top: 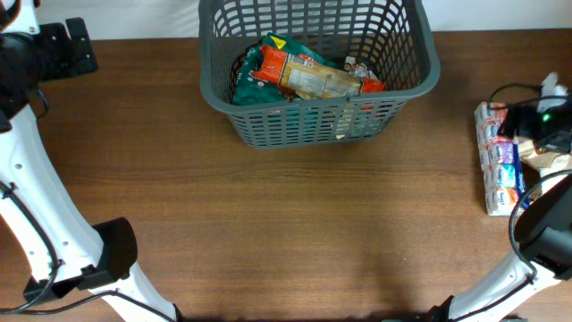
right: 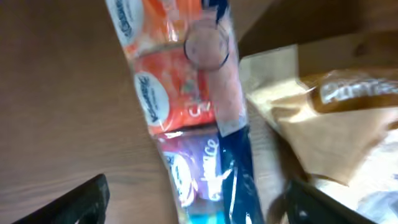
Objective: Pack container
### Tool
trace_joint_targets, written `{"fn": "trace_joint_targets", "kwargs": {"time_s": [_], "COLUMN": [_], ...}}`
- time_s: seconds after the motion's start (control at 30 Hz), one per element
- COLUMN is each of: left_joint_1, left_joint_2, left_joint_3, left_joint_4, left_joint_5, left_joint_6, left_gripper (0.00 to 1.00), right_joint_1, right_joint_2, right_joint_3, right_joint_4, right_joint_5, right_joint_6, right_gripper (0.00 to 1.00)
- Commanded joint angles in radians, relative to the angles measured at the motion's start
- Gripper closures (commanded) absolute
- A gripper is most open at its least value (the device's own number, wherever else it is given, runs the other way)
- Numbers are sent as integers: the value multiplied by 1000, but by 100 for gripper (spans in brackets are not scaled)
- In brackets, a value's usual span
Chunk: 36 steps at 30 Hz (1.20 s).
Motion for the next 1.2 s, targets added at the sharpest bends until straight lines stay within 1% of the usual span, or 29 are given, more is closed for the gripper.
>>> {"fn": "trace_joint_targets", "kwargs": {"time_s": [0.0, 0.2, 0.23, 0.27, 0.3, 0.33, 0.4, 0.43, 0.47, 0.5, 0.57, 0.6, 0.7, 0.77, 0.8, 0.87, 1.0, 1.1, 1.13, 1.17], "left_joint_1": [4, 4, 4, 4, 4, 4, 4, 4, 4, 4, 4, 4, 4, 4, 4, 4, 4, 4, 4, 4], "left_joint_2": [-2, -2, -2, -2, -2, -2, -2, -2, -2, -2, -2, -2, -2, -2, -2, -2, -2, -2, -2, -2], "left_joint_3": [-5, -5, -5, -5, -5, -5, -5, -5, -5, -5, -5, -5, -5, -5, -5, -5, -5, -5, -5, -5], "left_joint_4": [-1, -1, -1, -1, -1, -1, -1, -1, -1, -1, -1, -1, -1, -1, -1, -1, -1, -1, -1, -1], "left_joint_5": [3, 3, 3, 3, 3, 3, 3, 3, 3, 3, 3, 3, 3, 3, 3, 3, 3, 3, 3, 3], "left_joint_6": [-10, -10, -10, -10, -10, -10, -10, -10, -10, -10, -10, -10, -10, -10, -10, -10, -10, -10, -10, -10], "left_gripper": [1, 1, 1, 1, 1, 1, 1, 1, 1, 1, 1, 1, 1, 1, 1, 1, 1, 1, 1, 1], "right_joint_1": [3, 23, 34, 36, 42, 42, 42, 39, 39, 38, 39, 38, 39, 39, 40, 49, 128, 260, 338, 379], "right_joint_2": [-8, -8, -8, -8, -8, -8, -8, -9, -9, -10, -12, -14, -27, -44, -49, -64, -74, -74, -74, -74], "right_joint_3": [-84, -277, -344, -357, -388, -391, -387, -374, -365, -346, -290, -244, -76, 133, 191, 392, 849, 1075, 1133, 1153], "right_joint_4": [63, 200, 251, 259, 285, 290, 294, 286, 280, 261, 207, 169, 51, -73, -101, -190, -363, -456, -481, -489], "right_joint_5": [-13, -13, -13, -13, -14, -14, -32, -54, -63, -79, -137, -183, -337, -476, -495, -556, -577, -560, -528, -502], "right_joint_6": [-34, -52, -52, -52, -40, -24, 21, 40, 56, 76, 80, 81, 112, 123, 132, 137, 126, 16, -40, -66], "right_gripper": [8, 7, 11, 12, 22, 28, 54, 71, 81, 87, 93, 95, 95, 95, 95, 95, 96, 96, 96, 97]}}
